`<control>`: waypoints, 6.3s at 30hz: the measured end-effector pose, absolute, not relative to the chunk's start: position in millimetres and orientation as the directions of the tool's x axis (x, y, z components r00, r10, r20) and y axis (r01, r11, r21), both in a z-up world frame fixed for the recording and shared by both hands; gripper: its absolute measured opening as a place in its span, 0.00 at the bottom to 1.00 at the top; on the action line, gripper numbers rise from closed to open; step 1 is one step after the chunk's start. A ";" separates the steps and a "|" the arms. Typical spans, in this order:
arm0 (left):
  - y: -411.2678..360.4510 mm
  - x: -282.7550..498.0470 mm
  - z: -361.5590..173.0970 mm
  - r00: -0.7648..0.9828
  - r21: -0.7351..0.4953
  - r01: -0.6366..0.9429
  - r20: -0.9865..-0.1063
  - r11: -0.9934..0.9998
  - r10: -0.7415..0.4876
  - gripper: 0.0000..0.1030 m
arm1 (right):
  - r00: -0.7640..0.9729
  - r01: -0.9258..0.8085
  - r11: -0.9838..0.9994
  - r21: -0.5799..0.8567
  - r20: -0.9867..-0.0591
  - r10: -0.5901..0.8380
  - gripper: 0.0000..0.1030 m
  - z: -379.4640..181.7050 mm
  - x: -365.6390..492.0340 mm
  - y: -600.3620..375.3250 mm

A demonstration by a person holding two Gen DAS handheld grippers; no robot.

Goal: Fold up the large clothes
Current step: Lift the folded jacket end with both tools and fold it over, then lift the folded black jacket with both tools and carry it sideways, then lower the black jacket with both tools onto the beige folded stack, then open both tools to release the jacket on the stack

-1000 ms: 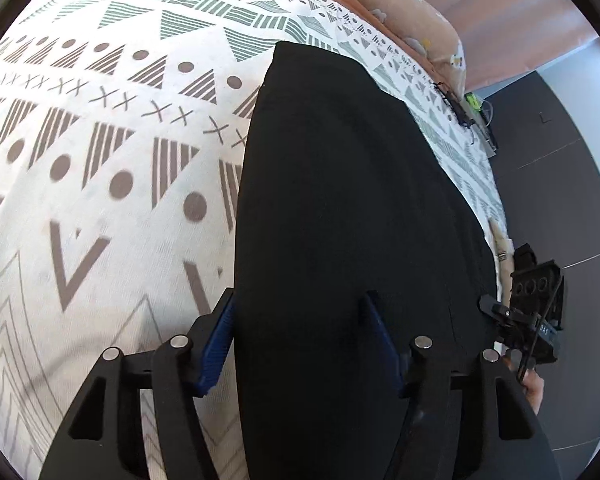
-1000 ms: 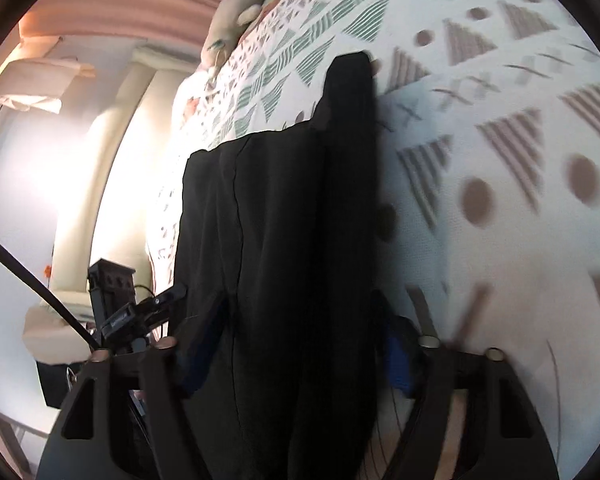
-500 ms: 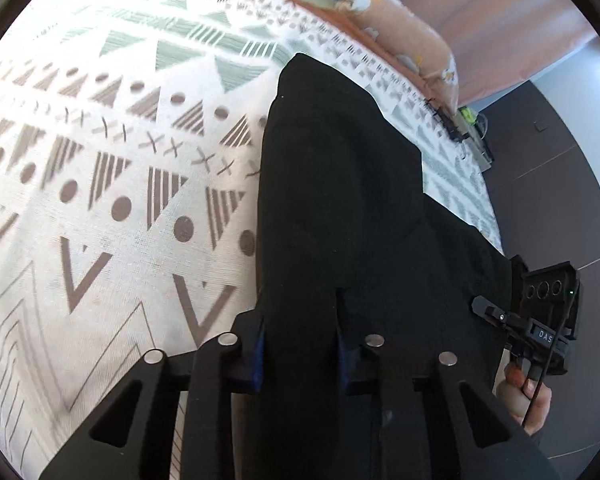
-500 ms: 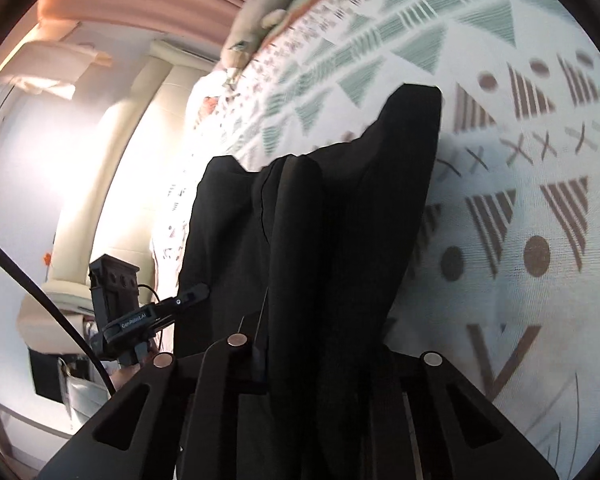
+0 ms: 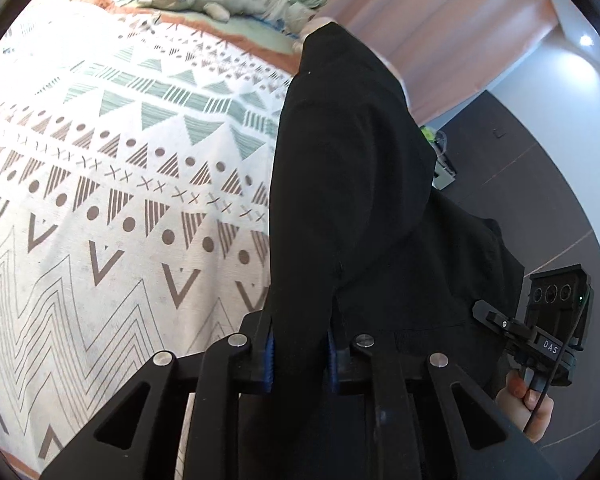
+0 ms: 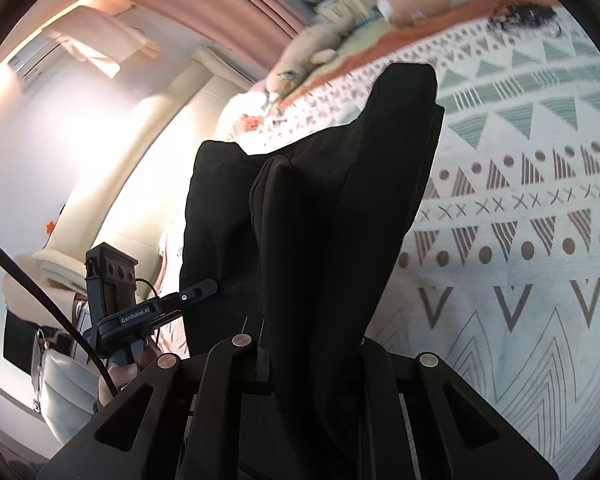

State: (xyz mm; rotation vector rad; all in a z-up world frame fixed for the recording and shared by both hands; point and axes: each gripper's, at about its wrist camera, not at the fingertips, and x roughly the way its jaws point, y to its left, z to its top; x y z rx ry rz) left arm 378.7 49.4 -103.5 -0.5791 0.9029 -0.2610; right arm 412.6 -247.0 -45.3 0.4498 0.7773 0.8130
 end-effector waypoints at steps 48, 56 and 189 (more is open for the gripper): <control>-305.7 406.6 50.6 0.442 -0.595 0.456 -0.494 0.662 -0.749 0.18 | 0.819 -0.307 0.826 0.474 -0.311 0.483 0.09 56.8 191.7 -582.9; -367.6 402.3 37.8 0.349 -0.621 0.494 -0.500 0.609 -0.793 0.18 | 0.848 -0.198 0.862 0.467 -0.359 0.390 0.09 62.7 156.9 -608.2; -331.7 434.2 31.4 0.344 -0.427 0.599 -0.627 0.678 -0.699 1.00 | 0.889 0.372 0.670 0.643 -0.454 -0.057 1.00 29.4 -84.7 -509.9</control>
